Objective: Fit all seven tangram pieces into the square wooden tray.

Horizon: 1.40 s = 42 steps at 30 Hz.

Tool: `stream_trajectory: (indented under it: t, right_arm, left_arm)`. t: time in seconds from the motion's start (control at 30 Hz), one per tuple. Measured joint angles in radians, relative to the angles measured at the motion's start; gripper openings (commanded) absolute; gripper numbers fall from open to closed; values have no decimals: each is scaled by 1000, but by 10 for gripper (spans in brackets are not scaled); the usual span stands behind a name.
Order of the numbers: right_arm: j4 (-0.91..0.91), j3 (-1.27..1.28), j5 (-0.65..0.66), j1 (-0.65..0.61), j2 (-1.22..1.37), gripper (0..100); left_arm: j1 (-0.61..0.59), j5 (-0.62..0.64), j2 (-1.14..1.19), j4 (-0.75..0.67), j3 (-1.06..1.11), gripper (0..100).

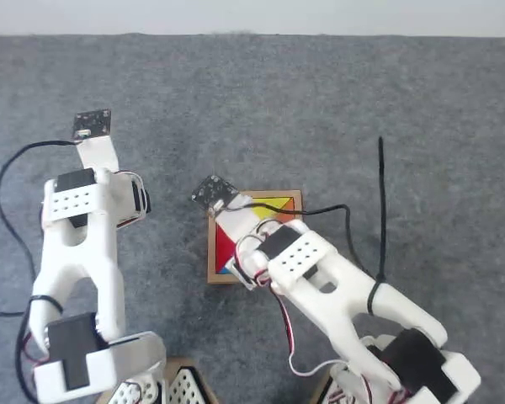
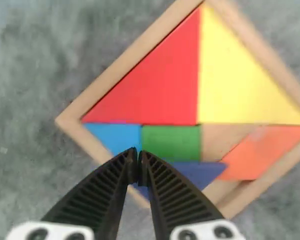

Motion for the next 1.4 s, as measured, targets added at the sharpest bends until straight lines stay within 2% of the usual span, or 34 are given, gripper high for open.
stream_trajectory:
  t: [0.23,0.6,1.4]
  right_arm:
    - [0,34,0,8,-25,6]
    - [0,35,55,140,-25,6]
    - [-5,123,68,63,-94,6]
  left_arm:
    - [0,0,0,0,0,166]
    - [0,0,0,0,0,166]
    - [0,0,0,0,0,166]
